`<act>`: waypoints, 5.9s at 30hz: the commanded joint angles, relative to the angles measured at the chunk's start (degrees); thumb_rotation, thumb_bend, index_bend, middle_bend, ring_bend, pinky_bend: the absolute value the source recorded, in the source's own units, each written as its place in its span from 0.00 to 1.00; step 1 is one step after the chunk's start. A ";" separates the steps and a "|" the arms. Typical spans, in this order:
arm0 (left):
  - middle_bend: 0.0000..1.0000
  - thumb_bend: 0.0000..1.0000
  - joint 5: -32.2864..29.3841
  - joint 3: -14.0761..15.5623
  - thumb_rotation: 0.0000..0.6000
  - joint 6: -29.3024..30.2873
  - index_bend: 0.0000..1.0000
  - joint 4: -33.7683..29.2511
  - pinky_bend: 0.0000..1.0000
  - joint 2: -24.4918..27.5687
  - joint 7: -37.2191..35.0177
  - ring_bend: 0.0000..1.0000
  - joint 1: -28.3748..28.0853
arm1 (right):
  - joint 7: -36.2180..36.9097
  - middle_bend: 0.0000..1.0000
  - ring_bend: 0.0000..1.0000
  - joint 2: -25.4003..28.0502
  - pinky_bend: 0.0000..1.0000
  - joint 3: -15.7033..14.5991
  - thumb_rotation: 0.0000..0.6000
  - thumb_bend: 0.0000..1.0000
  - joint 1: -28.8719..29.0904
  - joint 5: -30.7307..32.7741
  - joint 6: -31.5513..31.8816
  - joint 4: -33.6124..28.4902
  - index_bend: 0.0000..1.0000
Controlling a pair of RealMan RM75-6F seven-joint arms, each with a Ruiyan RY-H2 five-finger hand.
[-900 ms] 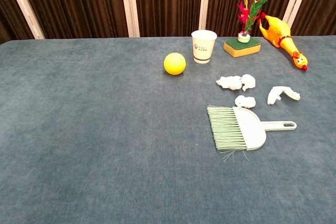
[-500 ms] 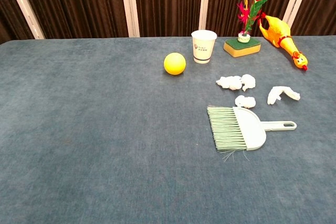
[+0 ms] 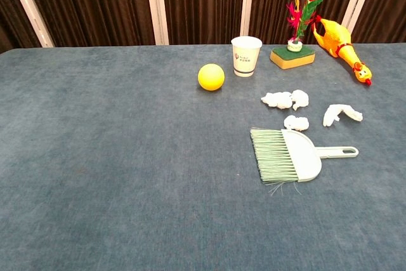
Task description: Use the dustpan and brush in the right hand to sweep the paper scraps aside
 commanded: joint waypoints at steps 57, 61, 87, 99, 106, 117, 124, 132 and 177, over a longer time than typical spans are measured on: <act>0.00 0.00 0.85 0.08 1.00 -0.19 0.00 0.79 0.02 0.16 -2.52 0.00 -0.35 | -26.23 0.93 0.97 -25.73 0.83 5.14 1.00 0.35 21.12 29.09 -22.14 5.43 0.43; 0.00 0.00 0.84 0.09 1.00 -0.25 0.00 0.84 0.02 0.20 -2.71 0.00 -0.37 | -26.36 0.93 0.97 -26.59 0.83 5.30 1.00 0.35 21.53 29.73 -21.96 6.35 0.43; 0.00 0.00 0.66 0.14 1.00 -0.65 0.00 0.67 0.02 0.26 -2.76 0.00 -0.50 | -25.19 0.93 0.97 -27.56 0.83 3.93 1.00 0.52 21.50 31.84 -22.12 9.46 0.75; 0.00 0.00 0.48 0.12 1.00 -0.89 0.00 0.51 0.02 0.41 -2.83 0.00 -0.60 | -25.61 0.93 0.97 -20.27 0.83 5.95 1.00 0.61 21.90 28.82 -19.13 2.06 0.77; 0.00 0.00 0.65 0.18 1.00 -0.80 0.00 0.46 0.02 0.36 -2.71 0.00 -0.59 | -28.68 0.93 0.97 -15.01 0.83 7.37 1.00 0.61 22.68 29.41 -17.95 -4.66 0.77; 0.00 0.00 0.47 0.16 1.00 -1.02 0.00 0.49 0.02 0.37 -2.73 0.00 -0.67 | -34.22 0.93 0.97 -12.02 0.83 9.15 1.00 0.62 25.41 31.02 -16.53 -11.63 0.78; 0.00 0.00 0.51 0.12 1.00 -0.81 0.00 0.35 0.02 0.47 -3.04 0.00 -0.60 | -38.01 0.93 0.97 -14.43 0.83 10.39 1.00 0.62 29.02 36.68 -18.16 -7.57 0.78; 0.00 0.00 0.40 0.12 1.00 -1.24 0.00 -0.03 0.02 0.83 -4.19 0.00 -0.74 | -39.73 0.93 0.97 -17.96 0.83 11.27 1.00 0.62 32.86 41.21 -20.85 -1.03 0.78; 0.00 0.00 -0.06 -0.42 1.00 -0.63 0.00 -0.10 0.02 0.12 -3.27 0.00 -0.78 | -49.37 0.93 0.97 -0.69 0.83 7.01 1.00 0.62 35.19 39.68 -13.29 -1.16 0.78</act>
